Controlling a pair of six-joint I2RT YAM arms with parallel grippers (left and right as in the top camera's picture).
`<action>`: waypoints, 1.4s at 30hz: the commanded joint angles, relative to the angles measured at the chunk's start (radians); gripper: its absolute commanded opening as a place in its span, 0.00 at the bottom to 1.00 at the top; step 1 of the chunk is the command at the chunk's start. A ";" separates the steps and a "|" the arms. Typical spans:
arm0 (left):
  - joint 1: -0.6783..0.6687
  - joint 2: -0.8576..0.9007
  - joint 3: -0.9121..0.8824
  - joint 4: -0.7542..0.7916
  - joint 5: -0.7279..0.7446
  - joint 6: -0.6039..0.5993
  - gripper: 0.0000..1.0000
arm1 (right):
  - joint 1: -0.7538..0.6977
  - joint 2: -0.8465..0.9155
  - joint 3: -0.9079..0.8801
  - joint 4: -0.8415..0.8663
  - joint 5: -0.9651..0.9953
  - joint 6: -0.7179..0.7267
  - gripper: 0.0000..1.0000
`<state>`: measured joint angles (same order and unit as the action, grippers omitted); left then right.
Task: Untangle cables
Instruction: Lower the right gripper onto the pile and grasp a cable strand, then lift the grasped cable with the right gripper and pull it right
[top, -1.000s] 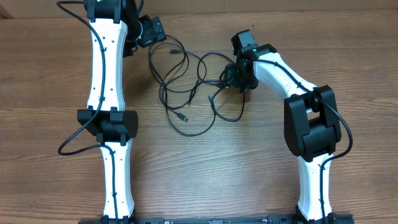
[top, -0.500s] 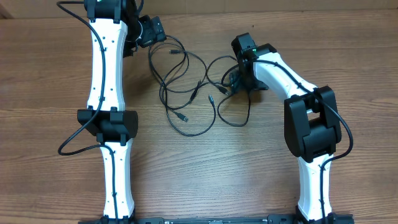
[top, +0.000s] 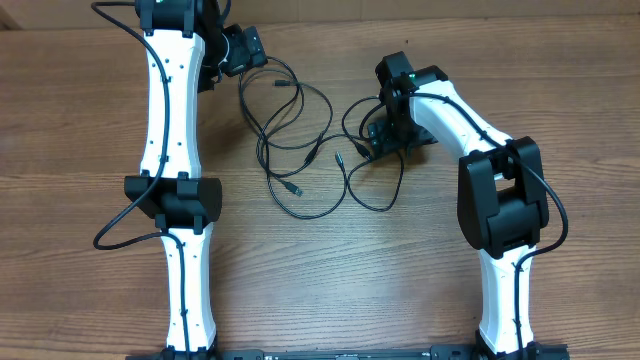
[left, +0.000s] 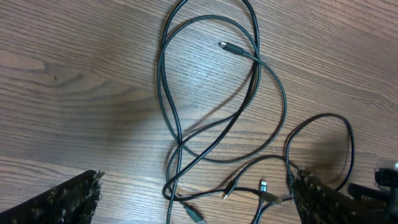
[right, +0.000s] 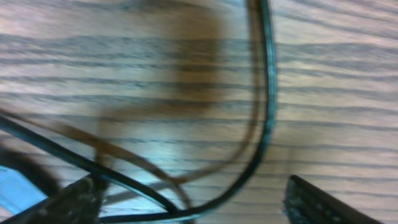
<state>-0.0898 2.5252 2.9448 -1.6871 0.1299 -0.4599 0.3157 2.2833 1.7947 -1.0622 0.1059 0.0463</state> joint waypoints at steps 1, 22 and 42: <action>-0.002 -0.045 0.014 -0.002 -0.007 0.019 1.00 | 0.003 0.036 -0.013 0.002 -0.039 -0.010 0.72; -0.002 -0.045 0.014 -0.002 -0.007 0.019 0.99 | -0.065 -0.222 0.186 -0.175 -0.107 0.051 0.04; -0.002 -0.045 0.014 -0.002 -0.007 0.019 0.99 | -0.414 -0.533 0.253 -0.175 -0.018 0.067 0.05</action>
<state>-0.0898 2.5252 2.9448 -1.6871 0.1299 -0.4599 -0.0261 1.7424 2.0544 -1.2362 0.0715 0.1009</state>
